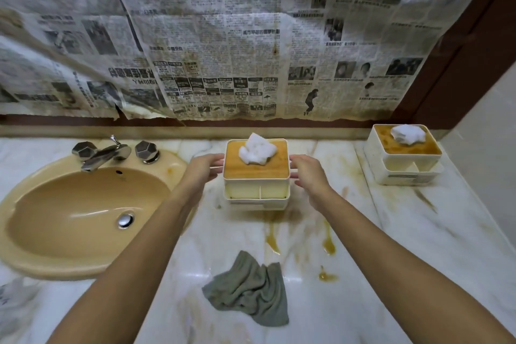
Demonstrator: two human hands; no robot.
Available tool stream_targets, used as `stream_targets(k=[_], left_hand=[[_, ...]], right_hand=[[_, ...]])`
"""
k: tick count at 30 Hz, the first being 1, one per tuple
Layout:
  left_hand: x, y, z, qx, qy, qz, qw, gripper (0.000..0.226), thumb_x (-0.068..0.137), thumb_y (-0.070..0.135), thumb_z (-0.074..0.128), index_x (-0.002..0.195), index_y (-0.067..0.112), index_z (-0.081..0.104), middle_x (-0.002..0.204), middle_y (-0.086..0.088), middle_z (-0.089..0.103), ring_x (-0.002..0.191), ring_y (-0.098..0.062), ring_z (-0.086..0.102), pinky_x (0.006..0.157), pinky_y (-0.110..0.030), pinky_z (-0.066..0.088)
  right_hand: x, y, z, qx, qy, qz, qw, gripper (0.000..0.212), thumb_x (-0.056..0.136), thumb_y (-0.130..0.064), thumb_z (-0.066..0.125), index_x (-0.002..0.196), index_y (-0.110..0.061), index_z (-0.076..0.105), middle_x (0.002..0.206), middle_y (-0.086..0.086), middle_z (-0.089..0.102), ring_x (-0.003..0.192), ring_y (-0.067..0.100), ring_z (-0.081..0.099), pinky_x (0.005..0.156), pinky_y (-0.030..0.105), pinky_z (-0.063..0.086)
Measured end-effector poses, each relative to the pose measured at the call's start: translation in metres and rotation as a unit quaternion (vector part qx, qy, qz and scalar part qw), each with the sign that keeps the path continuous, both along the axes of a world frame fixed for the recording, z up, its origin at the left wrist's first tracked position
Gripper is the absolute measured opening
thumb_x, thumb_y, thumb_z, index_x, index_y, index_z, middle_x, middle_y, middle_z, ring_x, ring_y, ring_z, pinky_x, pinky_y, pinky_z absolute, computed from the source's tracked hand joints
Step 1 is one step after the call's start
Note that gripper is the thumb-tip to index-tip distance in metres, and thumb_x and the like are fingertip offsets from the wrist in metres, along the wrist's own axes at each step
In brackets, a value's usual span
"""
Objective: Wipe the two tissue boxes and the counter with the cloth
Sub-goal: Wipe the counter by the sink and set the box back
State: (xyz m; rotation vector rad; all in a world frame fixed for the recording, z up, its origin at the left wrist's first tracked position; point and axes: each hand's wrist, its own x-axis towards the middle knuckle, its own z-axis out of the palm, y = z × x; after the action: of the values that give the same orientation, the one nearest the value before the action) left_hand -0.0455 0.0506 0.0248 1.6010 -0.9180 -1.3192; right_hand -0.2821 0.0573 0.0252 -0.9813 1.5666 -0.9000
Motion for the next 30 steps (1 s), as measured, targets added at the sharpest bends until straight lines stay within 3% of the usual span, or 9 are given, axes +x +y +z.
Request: stream_targets(k=[4,8,13,17,25,28,30], left_hand=[[0.04,-0.035,-0.004,0.006,-0.018,-0.01,1.0,0.034,0.1,0.02,0.038,0.108,0.014,0.071,0.086,0.001,0.068,0.068,-0.006,0.058,0.073,-0.023,0.041],[0.066,-0.054,-0.011,0.022,-0.009,0.0,1.0,0.032,0.1,0.017,0.04,0.099,0.014,0.071,0.067,0.01,0.069,0.066,-0.007,0.058,0.073,-0.022,0.042],[0.08,-0.068,-0.018,0.018,0.007,0.002,1.0,0.029,0.1,0.017,0.042,0.102,0.011,0.071,0.083,0.001,0.068,0.073,-0.01,0.06,0.077,-0.023,0.043],[0.087,-0.077,-0.023,0.007,0.011,-0.015,1.0,0.032,0.099,0.017,0.043,0.091,0.017,0.074,0.086,0.0,0.07,0.075,-0.011,0.06,0.078,-0.022,0.045],[0.095,-0.081,-0.029,0.013,0.015,-0.006,1.0,0.027,0.101,0.016,0.045,0.096,0.012,0.071,0.089,-0.002,0.069,0.081,-0.014,0.06,0.081,-0.024,0.044],[0.095,-0.08,-0.027,0.012,0.001,-0.002,1.0,0.025,0.101,0.016,0.045,0.089,0.016,0.067,0.089,0.0,0.067,0.083,-0.014,0.059,0.08,-0.023,0.043],[0.094,-0.078,-0.026,0.01,-0.005,-0.007,1.0,0.026,0.102,0.016,0.045,0.088,0.018,0.066,0.089,0.002,0.067,0.084,-0.013,0.059,0.079,-0.022,0.041]], right_hand=[[0.039,-0.04,-0.006,0.022,-0.01,0.03,0.999,0.03,0.089,-0.021,0.047,0.101,-0.003,0.067,0.084,0.0,0.061,0.076,0.02,0.06,0.074,0.033,0.041],[0.067,-0.062,-0.014,0.052,-0.025,0.038,0.998,0.028,0.085,-0.023,0.047,0.099,-0.01,0.068,0.09,0.002,0.063,0.081,0.02,0.058,0.072,0.033,0.041],[0.084,-0.079,-0.023,0.052,-0.002,0.042,0.998,0.031,0.069,-0.028,0.045,0.088,-0.013,0.065,0.089,0.004,0.063,0.086,0.026,0.061,0.073,0.035,0.044],[0.092,-0.092,-0.031,0.047,0.028,0.042,0.998,0.046,0.065,-0.028,0.043,0.096,-0.004,0.067,0.091,0.011,0.068,0.097,0.036,0.065,0.076,0.037,0.043],[0.101,-0.097,-0.04,0.047,0.02,0.039,0.998,0.045,0.071,-0.028,0.044,0.103,-0.008,0.068,0.106,0.012,0.07,0.102,0.033,0.066,0.096,0.049,0.049],[0.106,-0.091,-0.031,0.046,0.006,0.042,0.998,0.036,0.083,-0.018,0.049,0.111,-0.005,0.066,0.095,0.011,0.069,0.085,0.025,0.061,0.09,0.047,0.053],[0.107,-0.088,-0.028,0.04,-0.007,0.049,0.998,0.032,0.088,-0.011,0.049,0.114,-0.004,0.066,0.09,0.004,0.064,0.084,0.02,0.058,0.083,0.042,0.052]])
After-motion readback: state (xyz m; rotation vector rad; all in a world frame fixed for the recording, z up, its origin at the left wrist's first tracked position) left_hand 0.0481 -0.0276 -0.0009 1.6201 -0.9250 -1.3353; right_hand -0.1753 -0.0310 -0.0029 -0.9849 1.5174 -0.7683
